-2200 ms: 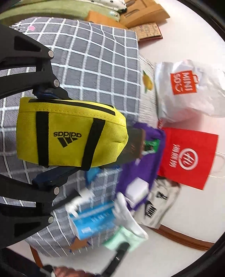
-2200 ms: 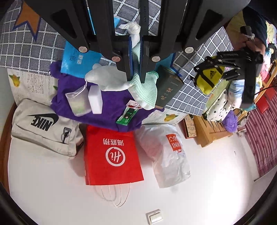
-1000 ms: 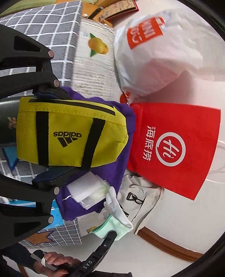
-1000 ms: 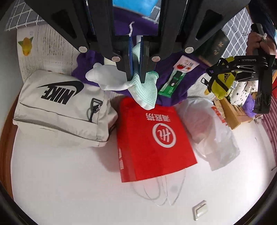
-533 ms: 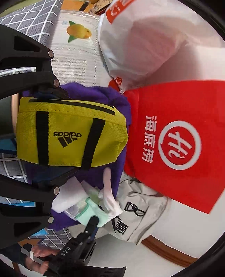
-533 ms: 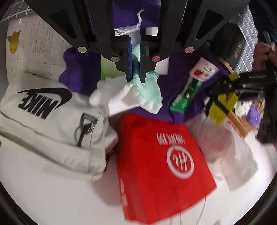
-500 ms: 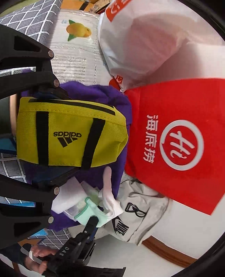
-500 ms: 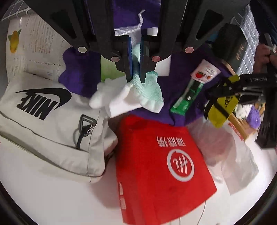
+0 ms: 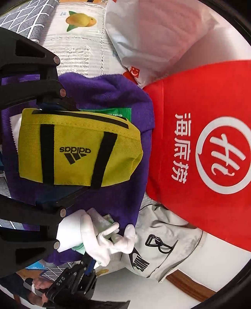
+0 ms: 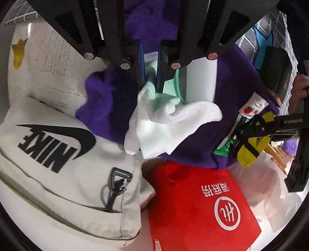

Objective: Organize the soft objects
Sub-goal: 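Lower the pouch and gloves onto the towel with both tools, then grasp the white crumpled tissue on the bed with the right tool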

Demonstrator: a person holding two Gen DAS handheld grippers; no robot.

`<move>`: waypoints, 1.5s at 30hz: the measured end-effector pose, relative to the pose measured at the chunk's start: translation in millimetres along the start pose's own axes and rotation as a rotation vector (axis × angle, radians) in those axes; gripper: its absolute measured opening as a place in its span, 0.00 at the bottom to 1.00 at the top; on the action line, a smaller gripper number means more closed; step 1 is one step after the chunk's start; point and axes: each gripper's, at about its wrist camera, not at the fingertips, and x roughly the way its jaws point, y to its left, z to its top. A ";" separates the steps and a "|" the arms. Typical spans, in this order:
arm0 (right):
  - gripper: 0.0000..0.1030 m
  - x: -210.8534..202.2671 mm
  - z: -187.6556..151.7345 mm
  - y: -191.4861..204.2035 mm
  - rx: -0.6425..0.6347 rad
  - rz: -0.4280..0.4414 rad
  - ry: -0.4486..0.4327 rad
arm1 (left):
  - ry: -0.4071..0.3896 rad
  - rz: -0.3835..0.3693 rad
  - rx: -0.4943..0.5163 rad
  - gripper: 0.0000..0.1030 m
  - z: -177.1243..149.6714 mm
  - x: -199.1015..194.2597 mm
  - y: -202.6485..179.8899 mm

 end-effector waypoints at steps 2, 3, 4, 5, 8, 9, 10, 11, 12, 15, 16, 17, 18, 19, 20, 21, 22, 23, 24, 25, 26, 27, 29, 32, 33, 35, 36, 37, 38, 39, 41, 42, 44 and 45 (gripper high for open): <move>0.24 -7.5 -1.3 -0.4 -0.008 0.001 -0.013 | 0.010 -0.001 -0.008 0.60 2.7 5.0 -1.2; 0.34 -11.3 -1.6 -0.4 -0.010 -0.002 -0.024 | 0.011 -0.005 -0.013 0.60 3.9 7.1 -1.7; 0.38 -15.9 -1.5 -0.6 -0.007 -0.005 -0.039 | 0.013 -0.008 -0.017 0.60 5.5 8.9 -2.2; 0.44 -19.4 -1.3 -0.7 -0.004 -0.003 -0.050 | 0.015 -0.009 -0.018 0.60 6.5 10.9 -3.6; 0.45 -32.9 0.6 0.2 -0.002 0.024 -0.094 | 0.025 -0.002 -0.006 0.61 6.6 16.1 -8.6; 0.47 -36.4 0.7 0.6 -0.003 0.028 -0.105 | 0.029 0.001 -0.005 0.61 6.3 18.0 -9.6; 0.48 -39.3 1.7 -1.1 -0.002 0.028 -0.112 | 0.033 0.002 -0.005 0.61 5.8 20.9 -10.3; 0.49 -42.9 2.2 -2.4 0.002 0.020 -0.122 | 0.038 0.001 -0.008 0.61 6.2 24.4 -11.8; 0.49 -44.2 2.7 -2.7 0.005 0.018 -0.126 | 0.044 0.000 -0.013 0.61 6.7 28.0 -13.2; 0.49 -47.3 3.8 -3.9 0.019 0.024 -0.133 | 0.051 -0.005 -0.017 0.62 8.0 34.0 -14.9; 0.49 -47.1 4.9 -3.4 0.020 0.023 -0.134 | 0.053 0.000 -0.015 0.64 8.5 35.7 -15.7; 0.49 -46.3 4.7 -3.4 0.020 0.022 -0.132 | 0.056 0.008 -0.012 0.65 9.4 37.7 -17.2; 0.49 -45.8 4.7 -2.7 0.021 0.018 -0.130 | 0.057 0.013 -0.011 0.68 10.4 40.1 -17.6; 0.49 -45.3 5.5 -3.4 0.022 0.012 -0.127 | 0.049 0.014 -0.010 0.71 11.5 40.2 -18.0; 0.49 -44.4 5.5 -3.7 0.024 0.006 -0.123 | 0.038 0.015 -0.014 0.74 11.6 39.6 -18.7; 0.49 -42.5 5.7 -3.4 0.027 0.004 -0.125 | 0.035 0.022 -0.019 0.79 11.8 39.2 -19.2; 0.49 -43.5 6.0 -4.4 0.035 0.008 -0.132 | 0.031 0.029 -0.022 0.79 11.5 37.8 -19.2; 0.49 -43.9 6.4 -4.8 0.041 0.014 -0.133 | 0.031 0.033 -0.022 0.79 11.2 36.5 -19.2; 0.49 -44.4 6.1 -5.3 0.046 0.020 -0.133 | 0.032 0.037 -0.023 0.79 12.3 33.6 -17.3; 0.49 -44.9 6.3 -5.2 0.048 0.023 -0.134 | 0.032 0.044 -0.025 0.79 12.7 30.1 -15.5; 0.49 -45.8 6.8 -3.6 0.047 0.023 -0.137 | 0.028 0.051 -0.026 0.79 11.6 25.9 -15.0; 0.49 -47.0 7.2 -2.1 0.046 0.023 -0.138 | 0.025 0.059 -0.025 0.79 10.9 22.9 -14.6; 0.49 -49.7 7.2 2.2 0.040 0.027 -0.144 | 0.020 0.076 -0.023 0.79 8.3 15.7 -12.2; 0.49 -57.6 8.5 11.1 0.031 0.031 -0.162 | 0.007 0.083 -0.030 0.79 1.1 1.5 -8.7; 0.49 -60.1 8.8 13.9 0.031 0.034 -0.168 | 0.000 0.078 -0.028 0.79 -2.9 -5.0 -7.7; 0.49 -65.2 10.3 21.1 0.037 0.042 -0.180 | -0.008 0.083 -0.028 0.79 -10.4 -15.4 -8.4; 0.49 -68.3 11.1 26.8 0.035 0.047 -0.183 | -0.009 0.086 -0.027 0.79 -15.7 -22.0 -9.5; 0.49 -71.1 10.9 31.6 0.031 0.048 -0.188 | -0.010 0.086 -0.025 0.79 -19.2 -25.5 -8.0; 0.49 -74.3 11.1 36.6 0.025 0.050 -0.191 | -0.013 0.088 -0.021 0.79 -25.0 -31.4 -8.8; 0.49 -77.6 11.3 41.8 0.018 0.052 -0.193 | -0.018 0.090 -0.019 0.79 -32.2 -40.6 -7.9; 0.49 -88.2 9.8 54.0 -0.004 0.047 -0.200 | -0.031 0.085 -0.018 0.79 -46.3 -58.0 -7.9; 0.49 -93.6 7.6 58.1 -0.012 0.045 -0.207 | -0.036 0.080 -0.017 0.79 -53.8 -67.6 -5.8; 0.50 -106.3 0.2 68.7 -0.023 0.050 -0.224 | -0.047 0.058 -0.015 0.79 -69.9 -86.0 -3.8; 0.52 -115.3 -7.1 76.2 -0.032 0.062 -0.236 | -0.054 0.049 -0.012 0.79 -76.4 -93.5 -4.4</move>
